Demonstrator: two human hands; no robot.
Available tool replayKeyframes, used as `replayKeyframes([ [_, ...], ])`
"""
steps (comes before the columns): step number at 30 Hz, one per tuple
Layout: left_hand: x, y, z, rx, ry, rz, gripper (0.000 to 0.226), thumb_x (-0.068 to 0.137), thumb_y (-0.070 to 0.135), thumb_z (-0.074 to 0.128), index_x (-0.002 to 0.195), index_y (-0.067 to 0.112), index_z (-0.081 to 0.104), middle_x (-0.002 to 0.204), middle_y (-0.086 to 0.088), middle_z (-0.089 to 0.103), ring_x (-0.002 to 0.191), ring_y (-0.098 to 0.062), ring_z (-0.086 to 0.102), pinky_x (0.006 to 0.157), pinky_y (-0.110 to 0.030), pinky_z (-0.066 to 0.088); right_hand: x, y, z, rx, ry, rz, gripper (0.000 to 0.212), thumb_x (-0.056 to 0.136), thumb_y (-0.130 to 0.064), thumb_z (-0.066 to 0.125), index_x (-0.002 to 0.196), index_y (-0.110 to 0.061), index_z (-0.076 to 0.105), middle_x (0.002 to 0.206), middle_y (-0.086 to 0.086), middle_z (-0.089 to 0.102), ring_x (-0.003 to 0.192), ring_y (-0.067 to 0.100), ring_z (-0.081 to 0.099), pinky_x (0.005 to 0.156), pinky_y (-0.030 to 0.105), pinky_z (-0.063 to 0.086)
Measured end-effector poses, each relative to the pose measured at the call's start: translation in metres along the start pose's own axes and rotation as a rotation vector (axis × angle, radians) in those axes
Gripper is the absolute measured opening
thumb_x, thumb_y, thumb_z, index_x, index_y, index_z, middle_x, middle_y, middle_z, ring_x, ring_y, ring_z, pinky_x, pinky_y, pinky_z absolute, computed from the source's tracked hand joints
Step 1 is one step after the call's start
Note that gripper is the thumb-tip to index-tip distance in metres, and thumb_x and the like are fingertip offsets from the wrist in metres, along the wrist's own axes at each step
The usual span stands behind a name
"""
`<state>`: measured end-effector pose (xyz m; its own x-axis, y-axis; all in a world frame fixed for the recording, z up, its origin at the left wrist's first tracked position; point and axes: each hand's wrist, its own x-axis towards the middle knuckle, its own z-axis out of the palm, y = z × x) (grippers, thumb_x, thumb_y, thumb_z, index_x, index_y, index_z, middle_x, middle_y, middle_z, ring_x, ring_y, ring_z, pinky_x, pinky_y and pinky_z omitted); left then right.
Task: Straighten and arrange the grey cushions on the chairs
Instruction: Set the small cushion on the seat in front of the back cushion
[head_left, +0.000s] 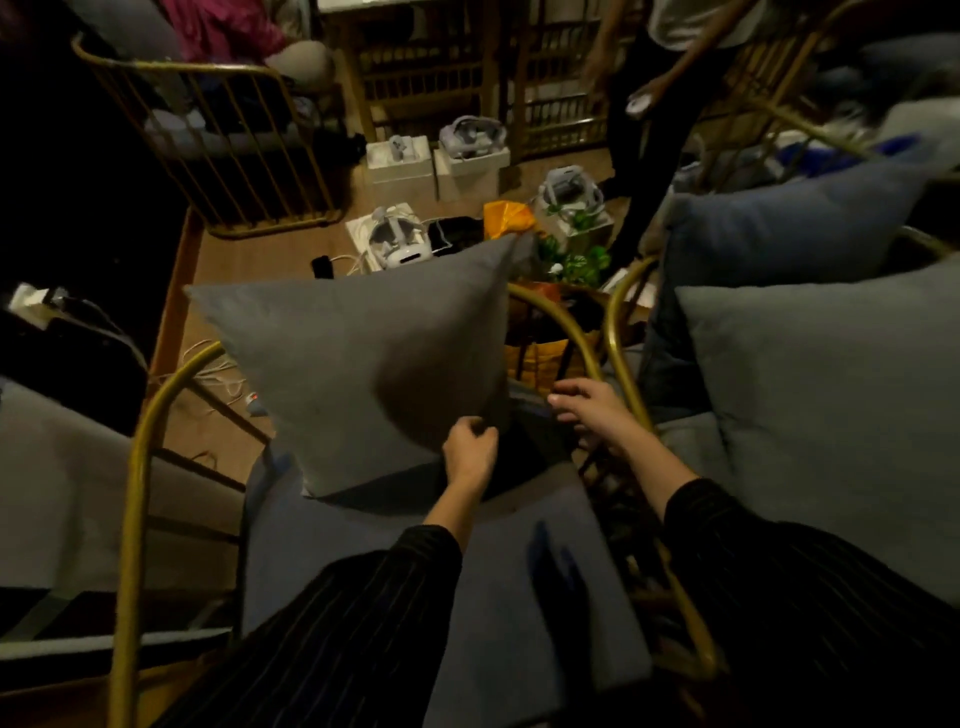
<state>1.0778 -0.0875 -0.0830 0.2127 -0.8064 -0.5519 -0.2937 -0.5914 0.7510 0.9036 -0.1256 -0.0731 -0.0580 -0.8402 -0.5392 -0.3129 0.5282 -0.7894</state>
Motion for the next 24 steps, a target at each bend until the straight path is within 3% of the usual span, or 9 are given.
replayKeyframes([
  [2,-0.016,0.025,0.041,0.034,-0.113,0.064,0.032,0.094,0.016,0.056,0.123,0.007,0.06,0.122,-0.014,0.065,0.116,-0.029,0.06,0.101,-0.042,0.049,-0.01,0.0,-0.052,0.028,0.016,-0.059,0.038,0.091,-0.011,0.062,0.127,-0.001,0.056,0.092,0.01,0.065,0.068,0.014,0.064,0.057,0.02,0.044],
  [4,-0.031,0.05,0.091,0.062,-0.173,0.127,0.025,0.091,0.017,0.058,0.114,0.008,0.065,0.115,-0.014,0.068,0.109,-0.027,0.064,0.097,-0.041,0.051,-0.023,0.007,-0.116,0.051,0.101,-0.118,0.032,0.09,-0.004,0.06,0.121,0.005,0.058,0.085,0.012,0.063,0.048,0.003,0.062,0.05,0.016,0.048],
  [6,-0.048,0.073,0.146,0.065,-0.215,0.178,0.018,0.089,0.018,0.059,0.104,0.012,0.066,0.109,-0.015,0.071,0.104,-0.028,0.067,0.093,-0.041,0.054,-0.033,0.026,-0.182,0.058,0.25,-0.169,0.028,0.089,0.001,0.06,0.116,0.007,0.06,0.083,0.012,0.063,0.042,-0.002,0.059,0.045,0.011,0.046],
  [8,-0.063,0.088,0.201,0.09,-0.261,0.213,0.025,0.088,0.02,0.061,0.111,0.01,0.062,0.111,-0.012,0.069,0.107,-0.029,0.065,0.093,-0.041,0.052,-0.043,0.053,-0.245,0.012,0.424,-0.19,0.021,0.088,0.002,0.061,0.109,0.006,0.063,0.075,0.009,0.061,0.043,-0.002,0.058,0.046,0.012,0.047],
  [11,-0.088,0.1,0.275,0.068,-0.262,0.238,0.054,0.089,0.034,0.064,0.133,0.007,0.048,0.13,-0.018,0.059,0.122,-0.035,0.056,0.102,-0.045,0.047,-0.056,0.1,-0.333,-0.086,0.586,-0.16,0.012,0.088,-0.004,0.062,0.088,-0.016,0.063,0.081,0.013,0.064,0.061,0.016,0.062,0.06,0.033,0.055],
  [13,-0.107,0.105,0.314,0.096,-0.19,0.168,0.083,0.085,0.049,0.065,0.149,0.011,0.028,0.147,-0.023,0.04,0.136,-0.043,0.039,0.112,-0.048,0.036,-0.065,0.136,-0.386,-0.215,0.621,-0.117,0.006,0.085,-0.011,0.067,0.089,-0.016,0.065,0.087,0.013,0.066,0.08,0.028,0.066,0.076,0.045,0.057],
  [16,-0.127,0.105,0.347,0.152,-0.059,0.086,0.105,0.079,0.06,0.064,0.155,0.02,0.005,0.157,-0.023,0.018,0.144,-0.044,0.02,0.116,-0.051,0.026,-0.083,0.174,-0.443,-0.355,0.595,-0.015,0.041,0.082,-0.027,0.073,0.118,-0.01,0.062,0.117,0.019,0.059,0.108,0.035,0.06,0.095,0.045,0.049],
  [19,-0.129,0.099,0.355,0.051,-0.021,0.103,0.107,0.077,0.057,0.07,0.155,0.029,0.002,0.16,-0.016,0.013,0.146,-0.038,0.018,0.117,-0.049,0.024,-0.089,0.196,-0.473,-0.225,0.425,0.169,0.079,0.081,-0.052,0.068,0.146,-0.022,0.034,0.15,0.012,0.034,0.136,0.035,0.036,0.108,0.043,0.036],
  [24,-0.123,0.077,0.347,-0.341,-0.191,-0.06,0.108,0.073,0.049,0.076,0.154,0.032,0.007,0.158,-0.003,0.026,0.14,-0.032,0.035,0.112,-0.046,0.034,-0.073,0.212,-0.48,0.075,0.29,0.237,0.098,0.075,-0.071,0.058,0.153,-0.035,0.01,0.159,0.001,0.025,0.141,0.032,0.033,0.108,0.045,0.035],
])
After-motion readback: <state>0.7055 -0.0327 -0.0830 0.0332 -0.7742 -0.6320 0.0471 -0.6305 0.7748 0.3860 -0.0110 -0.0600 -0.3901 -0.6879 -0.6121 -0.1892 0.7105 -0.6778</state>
